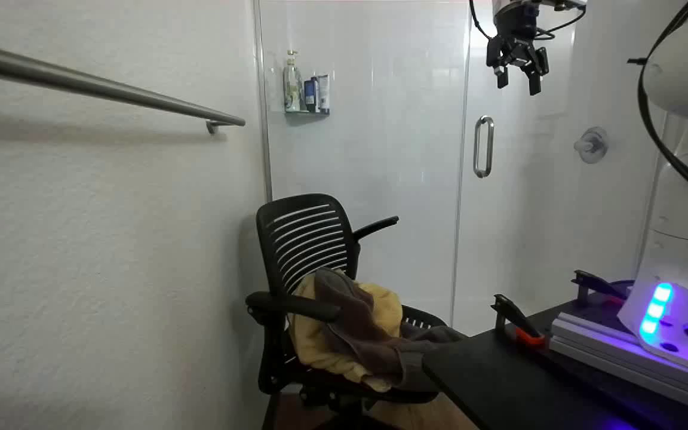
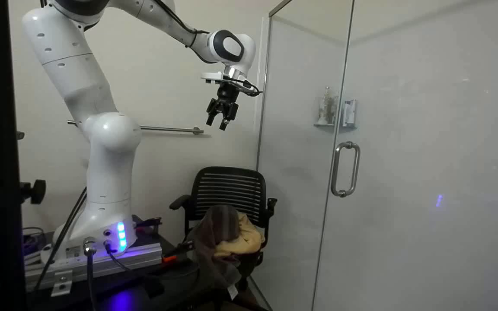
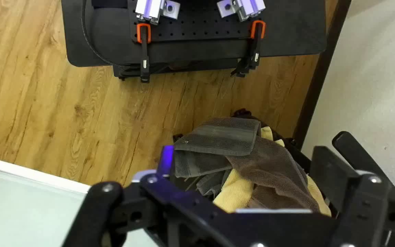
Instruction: Open the door
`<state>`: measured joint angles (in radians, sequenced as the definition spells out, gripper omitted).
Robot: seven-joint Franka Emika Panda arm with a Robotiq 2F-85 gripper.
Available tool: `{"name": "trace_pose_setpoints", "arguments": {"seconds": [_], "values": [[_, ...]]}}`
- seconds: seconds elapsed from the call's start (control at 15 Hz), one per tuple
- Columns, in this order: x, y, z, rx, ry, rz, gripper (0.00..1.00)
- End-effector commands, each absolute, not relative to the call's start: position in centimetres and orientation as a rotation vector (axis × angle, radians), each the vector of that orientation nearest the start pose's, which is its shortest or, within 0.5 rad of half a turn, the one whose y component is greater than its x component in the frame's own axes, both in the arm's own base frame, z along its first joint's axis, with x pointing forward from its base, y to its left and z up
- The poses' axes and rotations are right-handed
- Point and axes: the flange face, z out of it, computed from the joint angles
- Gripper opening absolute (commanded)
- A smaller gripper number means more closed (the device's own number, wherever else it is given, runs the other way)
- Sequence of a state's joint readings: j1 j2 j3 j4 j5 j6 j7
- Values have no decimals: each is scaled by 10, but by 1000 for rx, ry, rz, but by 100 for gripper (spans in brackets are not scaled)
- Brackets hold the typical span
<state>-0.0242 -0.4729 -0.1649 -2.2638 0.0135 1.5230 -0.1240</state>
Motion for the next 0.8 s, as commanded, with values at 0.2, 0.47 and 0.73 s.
{"name": "trace_pose_setpoints", "arguments": {"seconds": [0.2, 0.47, 0.73], "values": [[372, -77, 520, -2989, 57, 388, 100], [372, -77, 520, -2989, 57, 388, 100], [371, -75, 528, -3073, 66, 357, 100]]}}
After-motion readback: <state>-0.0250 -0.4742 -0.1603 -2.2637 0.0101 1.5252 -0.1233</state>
